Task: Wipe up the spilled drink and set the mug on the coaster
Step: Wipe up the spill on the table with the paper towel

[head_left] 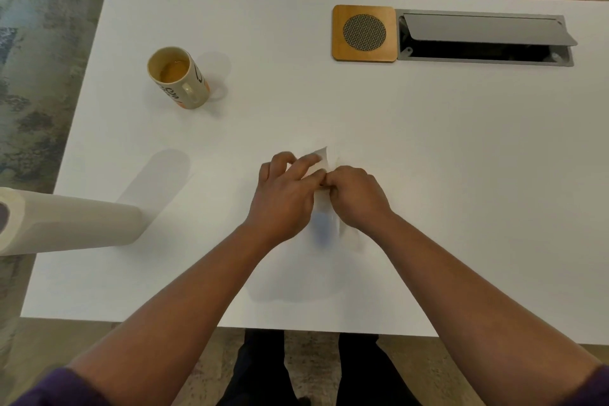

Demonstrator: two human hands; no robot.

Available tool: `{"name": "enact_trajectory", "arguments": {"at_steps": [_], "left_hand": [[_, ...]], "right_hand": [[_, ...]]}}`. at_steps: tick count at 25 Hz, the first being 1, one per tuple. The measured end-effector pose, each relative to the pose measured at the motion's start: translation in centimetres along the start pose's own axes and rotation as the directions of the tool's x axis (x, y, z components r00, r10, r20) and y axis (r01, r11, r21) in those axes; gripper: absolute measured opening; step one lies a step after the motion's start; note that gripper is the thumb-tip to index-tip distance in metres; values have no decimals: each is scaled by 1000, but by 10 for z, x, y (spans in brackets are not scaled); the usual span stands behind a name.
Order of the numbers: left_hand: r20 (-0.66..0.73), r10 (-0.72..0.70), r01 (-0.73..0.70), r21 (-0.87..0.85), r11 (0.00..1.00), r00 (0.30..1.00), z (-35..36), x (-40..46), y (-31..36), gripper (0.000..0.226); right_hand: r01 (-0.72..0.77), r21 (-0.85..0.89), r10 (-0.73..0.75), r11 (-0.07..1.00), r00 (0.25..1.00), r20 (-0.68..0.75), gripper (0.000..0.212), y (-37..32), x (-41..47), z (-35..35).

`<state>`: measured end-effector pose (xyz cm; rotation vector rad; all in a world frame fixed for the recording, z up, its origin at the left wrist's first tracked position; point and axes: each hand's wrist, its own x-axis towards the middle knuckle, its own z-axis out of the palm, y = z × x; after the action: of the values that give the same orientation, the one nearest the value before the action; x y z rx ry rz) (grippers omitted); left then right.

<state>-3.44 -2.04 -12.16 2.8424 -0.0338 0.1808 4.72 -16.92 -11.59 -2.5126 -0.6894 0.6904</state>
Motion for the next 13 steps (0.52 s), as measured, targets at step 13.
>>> {"name": "enact_trajectory", "arguments": {"at_steps": [13], "left_hand": [[456,-398,545,-254,799,796,2,20,8,43]], "right_hand": [[-224,869,534,441,844,-54,23,-1,0,18]]}}
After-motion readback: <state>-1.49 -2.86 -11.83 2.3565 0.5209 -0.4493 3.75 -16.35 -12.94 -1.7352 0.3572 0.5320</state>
